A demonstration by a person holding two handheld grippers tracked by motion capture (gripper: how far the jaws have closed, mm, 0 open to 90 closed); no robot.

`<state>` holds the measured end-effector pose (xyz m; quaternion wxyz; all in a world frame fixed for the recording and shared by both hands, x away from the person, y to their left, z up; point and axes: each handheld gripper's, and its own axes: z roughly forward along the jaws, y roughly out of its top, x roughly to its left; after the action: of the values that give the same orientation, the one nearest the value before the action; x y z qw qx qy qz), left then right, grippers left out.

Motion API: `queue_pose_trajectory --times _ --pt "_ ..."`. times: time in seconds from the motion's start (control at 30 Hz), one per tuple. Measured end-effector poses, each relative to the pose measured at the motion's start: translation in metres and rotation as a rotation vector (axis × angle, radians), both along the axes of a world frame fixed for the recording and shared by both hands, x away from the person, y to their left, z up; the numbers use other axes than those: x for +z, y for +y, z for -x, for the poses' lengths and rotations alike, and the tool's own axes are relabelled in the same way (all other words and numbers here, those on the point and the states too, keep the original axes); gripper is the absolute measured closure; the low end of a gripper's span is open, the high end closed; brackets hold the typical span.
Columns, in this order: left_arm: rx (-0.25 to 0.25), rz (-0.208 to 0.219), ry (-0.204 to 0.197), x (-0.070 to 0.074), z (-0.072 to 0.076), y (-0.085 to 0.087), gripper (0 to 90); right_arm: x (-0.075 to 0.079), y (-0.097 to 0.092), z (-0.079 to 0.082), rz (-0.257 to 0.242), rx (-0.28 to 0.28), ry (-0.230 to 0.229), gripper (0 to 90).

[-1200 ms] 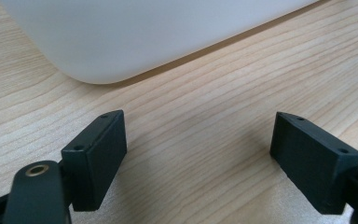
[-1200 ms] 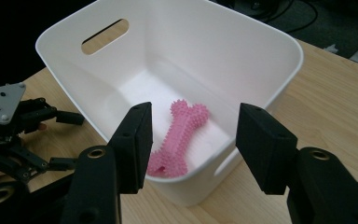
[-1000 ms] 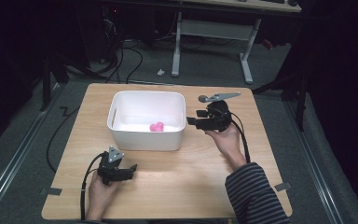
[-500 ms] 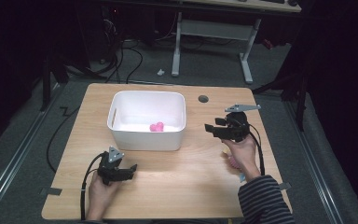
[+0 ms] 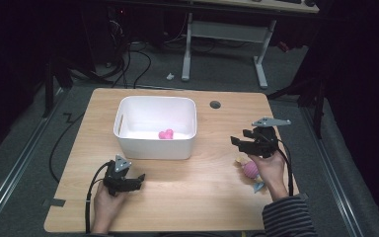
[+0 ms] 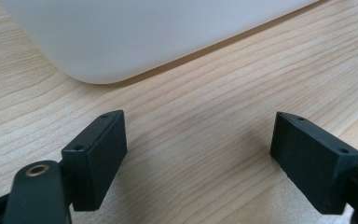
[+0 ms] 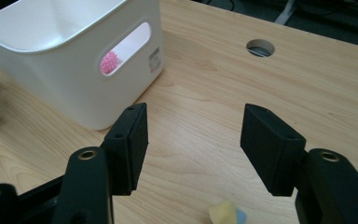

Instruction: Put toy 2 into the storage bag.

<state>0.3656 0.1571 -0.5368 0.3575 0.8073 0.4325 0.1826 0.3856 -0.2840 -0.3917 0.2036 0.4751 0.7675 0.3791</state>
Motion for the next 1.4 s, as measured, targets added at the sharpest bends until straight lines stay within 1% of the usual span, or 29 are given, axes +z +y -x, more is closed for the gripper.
queue_pose_trajectory --times 0.1,0.17,0.2,0.27,0.37,0.4,0.67,0.77,0.83,1.17,1.2,1.33,1.4 --pt "0.0 0.0 0.0 0.0 0.0 0.0 18.8 -0.003 -0.007 0.004 -0.013 -0.012 -0.001 42.3" --pt "-0.001 -0.002 0.0 0.0 0.0 0.0 18.8 -0.005 -0.012 0.006 -0.004 -0.033 0.014 42.1" --pt "0.0 0.0 0.0 0.0 0.0 0.0 18.8 -0.006 -0.015 0.008 -0.002 -0.039 0.004 42.2" --pt "-0.001 -0.001 0.0 0.0 0.0 0.0 18.8 -0.008 -0.019 0.011 -0.01 -0.045 0.009 42.1" --pt "-0.001 -0.001 0.0 0.0 0.0 0.0 18.9 -0.012 -0.025 0.015 -0.005 -0.062 0.018 41.3" --pt "-0.001 0.0 0.0 0.0 0.0 0.0 18.8 -0.013 -0.026 0.017 -0.005 -0.066 0.013 41.3" --pt "0.0 0.0 0.0 0.0 0.0 0.0 18.8 -0.025 -0.041 0.027 -0.036 -0.098 0.018 40.3" --pt "-0.001 0.002 0.002 0.0 0.0 0.0 19.0 -0.029 -0.048 0.031 -0.063 -0.104 0.022 40.2" --pt "-0.001 0.003 0.002 0.0 0.0 0.0 19.2 -0.03 -0.051 0.033 -0.072 -0.106 0.027 39.9" --pt "-0.001 0.003 0.002 0.0 0.0 0.0 19.3 -0.053 -0.064 0.038 -0.067 -0.143 0.089 37.5" --pt "-0.001 0.003 0.002 0.0 0.0 0.0 19.3 -0.055 -0.065 0.039 -0.065 -0.143 0.093 37.4" --pt "-0.001 0.004 0.003 0.0 0.0 0.001 19.4 -0.063 -0.068 0.039 -0.074 -0.151 0.134 36.4" --pt "-0.001 0.005 0.003 0.0 0.0 0.001 19.4 -0.068 -0.069 0.04 -0.072 -0.142 0.148 35.5"
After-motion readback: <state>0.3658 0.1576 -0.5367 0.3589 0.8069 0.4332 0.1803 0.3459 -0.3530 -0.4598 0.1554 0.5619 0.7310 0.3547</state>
